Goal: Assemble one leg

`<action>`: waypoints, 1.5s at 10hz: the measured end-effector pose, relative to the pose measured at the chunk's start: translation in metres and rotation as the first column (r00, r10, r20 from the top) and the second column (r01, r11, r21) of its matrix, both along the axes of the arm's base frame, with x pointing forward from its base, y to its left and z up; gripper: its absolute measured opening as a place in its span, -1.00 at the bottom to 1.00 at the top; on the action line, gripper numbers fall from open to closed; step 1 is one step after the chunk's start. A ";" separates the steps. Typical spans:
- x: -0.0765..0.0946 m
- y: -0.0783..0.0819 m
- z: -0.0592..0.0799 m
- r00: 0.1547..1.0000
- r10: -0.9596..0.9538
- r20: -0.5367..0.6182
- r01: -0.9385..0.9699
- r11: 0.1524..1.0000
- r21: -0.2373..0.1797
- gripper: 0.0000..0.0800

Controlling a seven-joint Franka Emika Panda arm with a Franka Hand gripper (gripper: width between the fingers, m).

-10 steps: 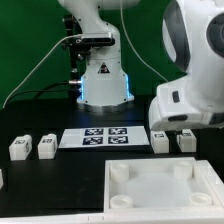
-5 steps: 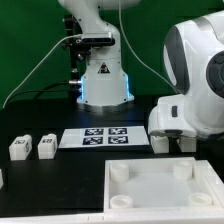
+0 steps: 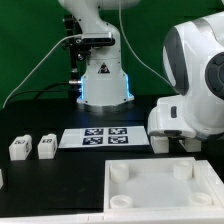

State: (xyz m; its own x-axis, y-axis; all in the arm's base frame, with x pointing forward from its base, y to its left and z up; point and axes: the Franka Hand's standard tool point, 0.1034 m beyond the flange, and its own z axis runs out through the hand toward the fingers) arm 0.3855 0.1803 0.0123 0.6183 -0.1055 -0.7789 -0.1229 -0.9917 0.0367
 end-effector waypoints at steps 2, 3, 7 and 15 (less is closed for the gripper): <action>0.000 0.000 0.000 1.000 0.000 0.000 0.000 1.000 0.000 -0.27; 0.000 0.000 0.000 1.000 0.000 0.000 0.000 1.000 0.000 -0.27; 0.000 0.000 0.000 1.000 0.000 -0.001 0.000 1.000 0.000 -0.27; 0.090 -0.034 0.098 0.955 -0.009 0.297 -0.006 0.999 0.050 -0.27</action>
Offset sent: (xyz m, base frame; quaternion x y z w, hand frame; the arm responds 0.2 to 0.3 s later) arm 0.0000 0.0000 0.0000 0.0000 0.0000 0.0000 1.0000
